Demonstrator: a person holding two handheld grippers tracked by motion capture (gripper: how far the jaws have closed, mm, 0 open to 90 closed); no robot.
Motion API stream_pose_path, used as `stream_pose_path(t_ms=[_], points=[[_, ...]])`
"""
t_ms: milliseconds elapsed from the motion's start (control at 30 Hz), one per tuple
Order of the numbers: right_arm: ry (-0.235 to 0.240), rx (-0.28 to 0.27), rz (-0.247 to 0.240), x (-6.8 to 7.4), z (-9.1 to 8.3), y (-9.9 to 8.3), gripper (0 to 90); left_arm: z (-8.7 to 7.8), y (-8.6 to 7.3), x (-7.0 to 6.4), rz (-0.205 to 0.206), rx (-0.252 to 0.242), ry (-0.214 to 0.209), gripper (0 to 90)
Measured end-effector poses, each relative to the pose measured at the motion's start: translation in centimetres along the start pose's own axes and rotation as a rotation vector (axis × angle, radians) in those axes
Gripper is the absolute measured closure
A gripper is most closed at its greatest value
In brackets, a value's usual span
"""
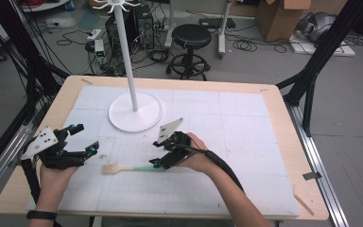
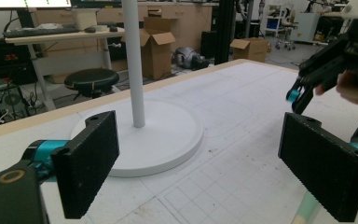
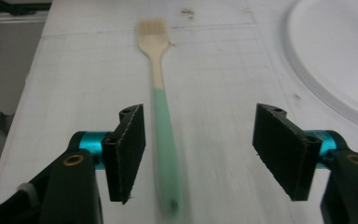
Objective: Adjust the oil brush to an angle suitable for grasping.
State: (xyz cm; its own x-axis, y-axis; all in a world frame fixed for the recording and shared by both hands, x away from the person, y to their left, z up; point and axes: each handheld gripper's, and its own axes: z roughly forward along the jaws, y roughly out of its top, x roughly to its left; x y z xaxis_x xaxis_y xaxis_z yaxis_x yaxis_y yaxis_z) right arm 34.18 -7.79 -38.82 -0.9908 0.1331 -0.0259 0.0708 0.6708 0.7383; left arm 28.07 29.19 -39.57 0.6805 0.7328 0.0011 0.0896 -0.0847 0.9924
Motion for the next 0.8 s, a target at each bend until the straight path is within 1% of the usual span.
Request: stream_pose_path(t_ms=[67, 100, 133, 167, 200, 233, 267, 300, 333, 433, 467, 533, 600, 633, 700, 800], points=[[-0.036, -0.022, 0.021, -0.1, -1.5, -1.1, 29.1, 0.1, 0.0, 0.0, -0.002, 0.0, 0.001, 12.9], [-0.054, -0.033, 0.039, -0.1, -2.5, -1.8, 28.1, 0.1, 0.0, 0.0, -0.002, 0.0, 0.0, 12.9], [-0.065, -0.043, 0.049, -0.2, -3.1, -2.2, 26.8, 0.1, -0.1, 0.0, 0.0, 0.001, -0.003, 12.9], [-0.081, -0.06, 0.073, -0.2, -4.0, -3.0, 25.1, 0.1, -0.1, 0.0, 0.001, 0.002, -0.003, 12.9], [-0.095, -0.076, 0.081, -0.2, -4.7, -3.6, 24.0, 0.2, -0.1, -0.1, 0.0, 0.002, -0.003, 12.9], [-0.106, -0.083, 0.091, -0.1, -5.2, -4.1, 22.5, 0.2, -0.1, -0.1, -0.001, 0.002, -0.004, 12.9], [-0.13, -0.099, 0.106, 0.0, -6.1, -4.9, 21.4, 0.2, -0.1, -0.1, -0.003, 0.0, -0.005, 12.9], [-0.14, -0.113, 0.11, 0.1, -6.6, -5.4, 21.0, 0.3, -0.1, -0.1, -0.003, -0.001, -0.005, 12.9], [-0.159, -0.126, 0.125, 0.2, -7.3, -6.1, 20.5, 0.4, -0.1, 0.0, -0.003, -0.001, -0.007, 12.9], [-0.214, -0.177, 0.164, 0.6, -9.3, -8.3, 19.2, 0.5, -0.2, 0.0, -0.004, 0.001, -0.005, 12.9], [-0.239, -0.197, 0.177, 0.9, -10.1, -9.3, 19.2, 0.5, -0.2, 0.0, -0.004, 0.001, -0.005, 12.9], [-0.29, -0.221, 0.191, 1.3, -11.1, -10.7, 19.1, 0.6, -0.2, 0.1, -0.004, 0.002, -0.004, 12.9], [-0.331, -0.259, 0.226, 1.8, -12.2, -12.2, 18.9, 0.7, -0.2, 0.2, -0.004, 0.001, -0.004, 12.9], [-0.363, -0.274, 0.237, 2.0, -12.8, -13.1, 18.7, 0.7, -0.3, 0.2, -0.005, 0.0, -0.003, 12.9], [-0.401, -0.298, 0.258, 2.4, -13.6, -14.1, 17.9, 0.8, -0.3, 0.3, -0.006, -0.001, -0.001, 12.9], [-0.488, -0.32, 0.288, 3.0, -14.8, -15.7, 16.9, 0.9, -0.3, 0.3, -0.006, 0.0, 0.002, 12.9]])
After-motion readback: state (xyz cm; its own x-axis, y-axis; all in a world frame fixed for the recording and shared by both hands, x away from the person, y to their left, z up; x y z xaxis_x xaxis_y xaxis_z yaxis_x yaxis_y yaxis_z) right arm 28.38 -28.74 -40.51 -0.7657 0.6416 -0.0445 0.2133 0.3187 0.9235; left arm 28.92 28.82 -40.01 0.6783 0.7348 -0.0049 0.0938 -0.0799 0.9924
